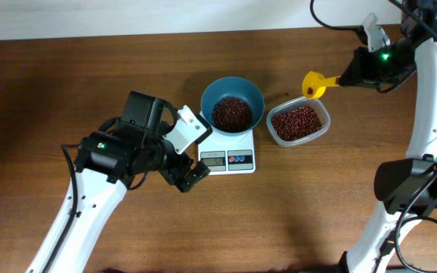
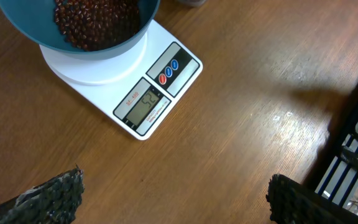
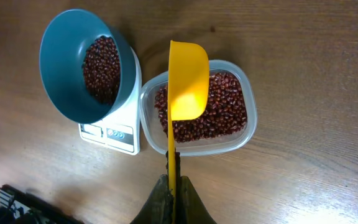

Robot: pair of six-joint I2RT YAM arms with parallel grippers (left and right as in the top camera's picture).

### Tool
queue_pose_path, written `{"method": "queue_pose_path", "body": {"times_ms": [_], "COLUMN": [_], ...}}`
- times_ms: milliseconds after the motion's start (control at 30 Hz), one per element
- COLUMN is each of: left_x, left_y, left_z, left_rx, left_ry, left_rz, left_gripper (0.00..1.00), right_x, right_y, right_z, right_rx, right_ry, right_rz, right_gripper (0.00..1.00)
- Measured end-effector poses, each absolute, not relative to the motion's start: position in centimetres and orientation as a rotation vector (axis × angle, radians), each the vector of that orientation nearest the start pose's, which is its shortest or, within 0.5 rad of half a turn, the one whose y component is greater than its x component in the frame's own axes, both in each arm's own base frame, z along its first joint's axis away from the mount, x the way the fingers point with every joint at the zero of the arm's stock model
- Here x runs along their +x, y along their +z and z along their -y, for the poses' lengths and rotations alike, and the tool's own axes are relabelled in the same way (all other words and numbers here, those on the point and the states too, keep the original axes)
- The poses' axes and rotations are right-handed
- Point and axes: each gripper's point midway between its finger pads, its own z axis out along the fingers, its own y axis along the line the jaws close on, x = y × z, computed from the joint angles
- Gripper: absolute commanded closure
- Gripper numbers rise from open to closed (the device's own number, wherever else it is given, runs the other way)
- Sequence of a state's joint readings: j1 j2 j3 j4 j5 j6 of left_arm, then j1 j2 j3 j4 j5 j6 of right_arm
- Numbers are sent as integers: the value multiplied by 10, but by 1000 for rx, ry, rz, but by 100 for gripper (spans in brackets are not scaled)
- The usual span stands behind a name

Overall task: Scoop item into bowl and weigh 50g on scale
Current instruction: 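Move the empty scoop with the right gripper back to the bean tub, then dip the scoop into the red beans with the right gripper and lift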

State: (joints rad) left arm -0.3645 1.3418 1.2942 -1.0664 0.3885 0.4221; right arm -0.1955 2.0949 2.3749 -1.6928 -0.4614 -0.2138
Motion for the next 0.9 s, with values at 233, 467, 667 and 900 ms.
{"method": "queue_pose_path", "body": {"times_ms": [233, 467, 667, 900], "left_x": [267, 267, 267, 267], "left_y": [210, 210, 210, 210], "left_z": [171, 172, 172, 172], "left_rx": [1121, 1120, 1120, 1120], "left_ry": [-500, -500, -500, -500], "left_rz": [-2386, -2386, -2386, -2386], "left_gripper": [1, 1, 1, 1], "right_x": [403, 392, 391, 392], "right_y": [220, 194, 186, 190], "right_z": [1, -21, -35, -50], "right_rx": [-56, -107, -180, -282], "right_ry": [597, 484, 117, -358], "right_rz": [-2927, -3055, -3112, -3051], "right_gripper": [96, 96, 96, 96]}}
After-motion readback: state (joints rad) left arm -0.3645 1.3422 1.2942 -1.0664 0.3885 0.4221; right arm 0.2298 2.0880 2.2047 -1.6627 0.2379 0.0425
